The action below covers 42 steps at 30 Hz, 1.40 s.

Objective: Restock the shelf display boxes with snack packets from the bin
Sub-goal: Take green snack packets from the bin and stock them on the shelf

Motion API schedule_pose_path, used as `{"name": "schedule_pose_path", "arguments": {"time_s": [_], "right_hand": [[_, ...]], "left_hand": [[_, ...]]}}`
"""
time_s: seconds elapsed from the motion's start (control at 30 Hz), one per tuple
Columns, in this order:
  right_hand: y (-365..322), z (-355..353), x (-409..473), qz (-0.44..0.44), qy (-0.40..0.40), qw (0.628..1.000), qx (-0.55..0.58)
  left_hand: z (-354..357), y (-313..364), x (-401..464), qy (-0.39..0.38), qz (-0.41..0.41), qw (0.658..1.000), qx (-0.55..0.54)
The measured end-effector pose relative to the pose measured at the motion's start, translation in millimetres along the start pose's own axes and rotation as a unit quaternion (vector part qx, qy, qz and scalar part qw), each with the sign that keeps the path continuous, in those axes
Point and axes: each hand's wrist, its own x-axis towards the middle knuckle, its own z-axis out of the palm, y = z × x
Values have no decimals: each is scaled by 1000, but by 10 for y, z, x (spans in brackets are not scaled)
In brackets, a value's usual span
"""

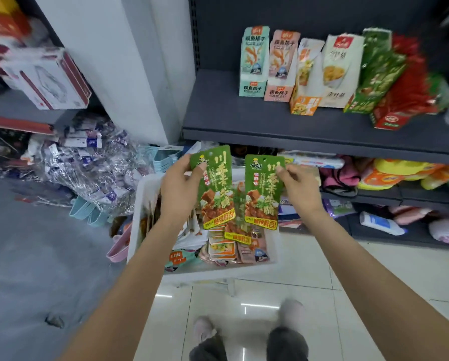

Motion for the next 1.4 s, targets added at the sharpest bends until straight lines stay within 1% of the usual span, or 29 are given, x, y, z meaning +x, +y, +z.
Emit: {"name": "schedule_pose_path", "arguments": {"time_s": [0.1,0.23,0.47,0.53,0.67,0.8,1.0,1.07,1.2,1.4], "right_hand": [[11,-425,193,-30,29,999,15],[65,-1074,556,-73,49,996,34],[129,-2286,1182,-117,26,991,59],[162,-2562,1331,-126,17,990,55],[276,-2984,1670,-146,25,988,43],[322,-3231,2048,-121,40,989,69],[190,-3446,2698,-140,72,984,86],[135,-3458,2917,-144,80,982,97],[39,-3428,3271,-124,107,978,132],[-65,-3436,3611,-132,163,959,190]], "left_hand": [[299,278,130,9,52,998,16],[864,732,259,35,83,996,28],[1943,1487,392,86,108,989,48],[2171,1687,426,99,115,986,64],[2509,2042,589,104,143,980,89],[2736,2268,902,98,174,973,115],[3031,2468,1510,101,189,972,96],[3124,2506,1768,82,197,974,81],[3278,2588,2242,35,202,977,58],[3367,2664,2710,18,222,973,51]]}}
